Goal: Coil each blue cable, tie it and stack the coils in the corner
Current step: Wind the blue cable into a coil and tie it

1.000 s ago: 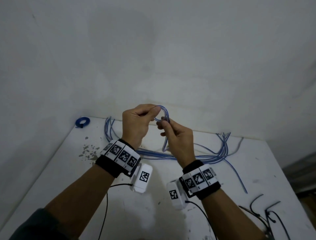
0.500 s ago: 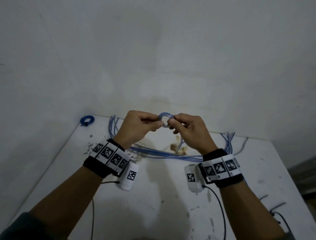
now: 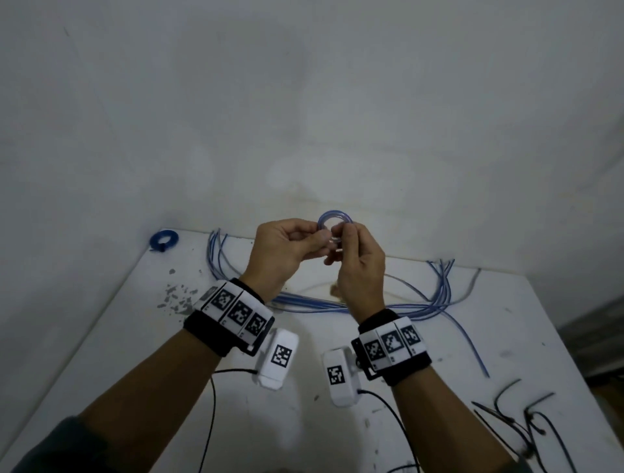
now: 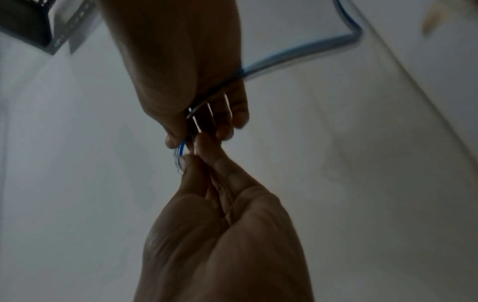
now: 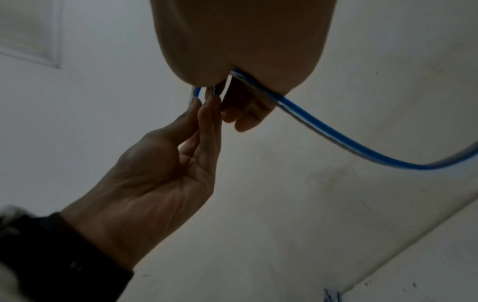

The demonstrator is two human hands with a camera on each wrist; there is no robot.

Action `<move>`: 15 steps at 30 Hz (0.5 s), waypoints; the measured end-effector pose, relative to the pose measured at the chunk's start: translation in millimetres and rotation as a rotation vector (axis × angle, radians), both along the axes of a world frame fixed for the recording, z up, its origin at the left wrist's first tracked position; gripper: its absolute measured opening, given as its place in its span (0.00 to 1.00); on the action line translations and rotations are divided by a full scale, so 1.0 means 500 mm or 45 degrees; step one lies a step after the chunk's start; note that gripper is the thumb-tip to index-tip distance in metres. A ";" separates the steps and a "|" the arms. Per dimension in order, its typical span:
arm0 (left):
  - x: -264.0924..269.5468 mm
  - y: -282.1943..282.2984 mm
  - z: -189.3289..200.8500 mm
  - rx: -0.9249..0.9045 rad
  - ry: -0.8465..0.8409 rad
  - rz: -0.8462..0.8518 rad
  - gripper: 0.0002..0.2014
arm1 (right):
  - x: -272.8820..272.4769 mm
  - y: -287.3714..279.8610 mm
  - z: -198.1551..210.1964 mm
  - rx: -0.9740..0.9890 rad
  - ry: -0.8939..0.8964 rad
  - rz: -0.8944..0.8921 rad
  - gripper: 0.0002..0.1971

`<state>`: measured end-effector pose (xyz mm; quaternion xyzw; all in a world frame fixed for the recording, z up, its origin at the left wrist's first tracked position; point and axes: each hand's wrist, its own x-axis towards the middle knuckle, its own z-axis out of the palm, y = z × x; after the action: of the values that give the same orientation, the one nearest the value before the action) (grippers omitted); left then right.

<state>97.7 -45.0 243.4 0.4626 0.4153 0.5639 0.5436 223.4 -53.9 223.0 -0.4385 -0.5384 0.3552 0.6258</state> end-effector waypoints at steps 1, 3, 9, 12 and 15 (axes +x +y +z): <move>-0.009 0.003 0.000 0.010 0.104 -0.032 0.06 | 0.010 0.002 0.000 0.000 -0.081 0.001 0.14; -0.033 0.012 0.003 0.085 0.364 -0.072 0.07 | 0.037 0.010 0.008 0.025 -0.345 0.094 0.13; -0.042 0.018 0.029 0.082 0.215 -0.088 0.09 | 0.044 0.019 0.049 0.117 -0.426 0.144 0.09; -0.012 0.005 0.029 -0.009 -0.119 -0.050 0.07 | 0.002 0.002 0.036 0.097 -0.057 -0.009 0.08; 0.002 -0.001 0.016 -0.096 -0.301 -0.113 0.09 | -0.018 -0.001 0.017 0.044 0.002 -0.033 0.10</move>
<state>98.7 -45.6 251.2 0.3901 0.3484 0.5740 0.6300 214.4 -54.4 231.3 -0.4342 -0.5385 0.3380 0.6382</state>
